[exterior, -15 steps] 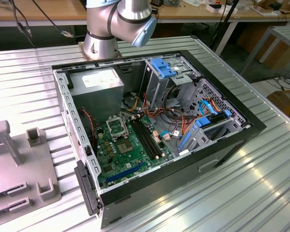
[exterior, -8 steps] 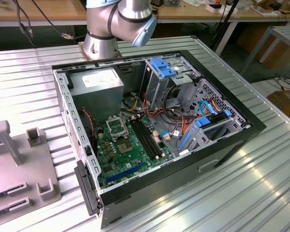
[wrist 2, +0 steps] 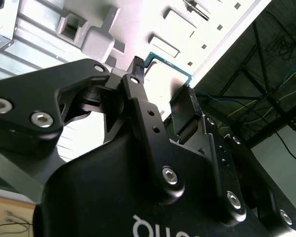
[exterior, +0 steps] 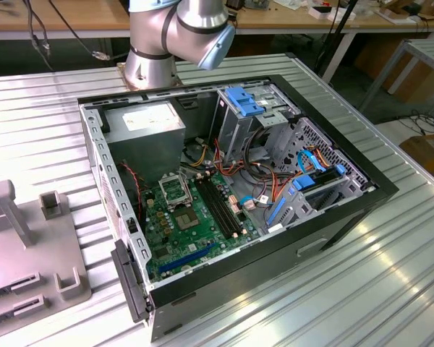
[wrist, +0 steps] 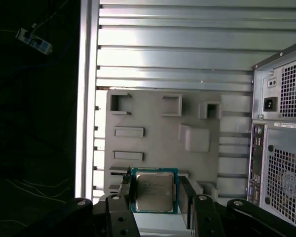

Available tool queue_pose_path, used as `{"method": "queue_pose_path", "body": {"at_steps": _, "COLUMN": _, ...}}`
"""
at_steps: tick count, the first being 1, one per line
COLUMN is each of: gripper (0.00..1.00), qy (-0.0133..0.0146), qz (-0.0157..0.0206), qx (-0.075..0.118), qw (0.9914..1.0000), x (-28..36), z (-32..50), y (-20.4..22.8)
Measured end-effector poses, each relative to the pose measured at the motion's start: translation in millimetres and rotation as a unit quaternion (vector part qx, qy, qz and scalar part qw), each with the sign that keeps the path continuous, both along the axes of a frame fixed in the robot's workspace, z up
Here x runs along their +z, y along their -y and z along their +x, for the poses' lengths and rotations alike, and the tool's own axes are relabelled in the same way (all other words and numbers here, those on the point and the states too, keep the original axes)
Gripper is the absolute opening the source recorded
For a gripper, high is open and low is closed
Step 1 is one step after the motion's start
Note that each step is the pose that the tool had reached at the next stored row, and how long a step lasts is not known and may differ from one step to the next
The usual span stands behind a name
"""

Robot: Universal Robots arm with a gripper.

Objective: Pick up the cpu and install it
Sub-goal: 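Pick up the cpu and move it towards the insertion slot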

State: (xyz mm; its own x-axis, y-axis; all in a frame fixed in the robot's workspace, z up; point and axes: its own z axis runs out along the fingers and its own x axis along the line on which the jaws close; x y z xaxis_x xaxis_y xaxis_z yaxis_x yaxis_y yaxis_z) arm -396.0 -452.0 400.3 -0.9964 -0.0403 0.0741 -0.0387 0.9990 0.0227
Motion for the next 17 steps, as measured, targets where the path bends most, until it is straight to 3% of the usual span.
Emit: {"method": "queue_pose_path", "body": {"at_steps": 17, "gripper": 0.47, "qy": -0.0027, "qz": 0.0, "qx": 0.0, "qw": 1.0, "x": 0.0, "z": 16.1, "y": 0.0}}
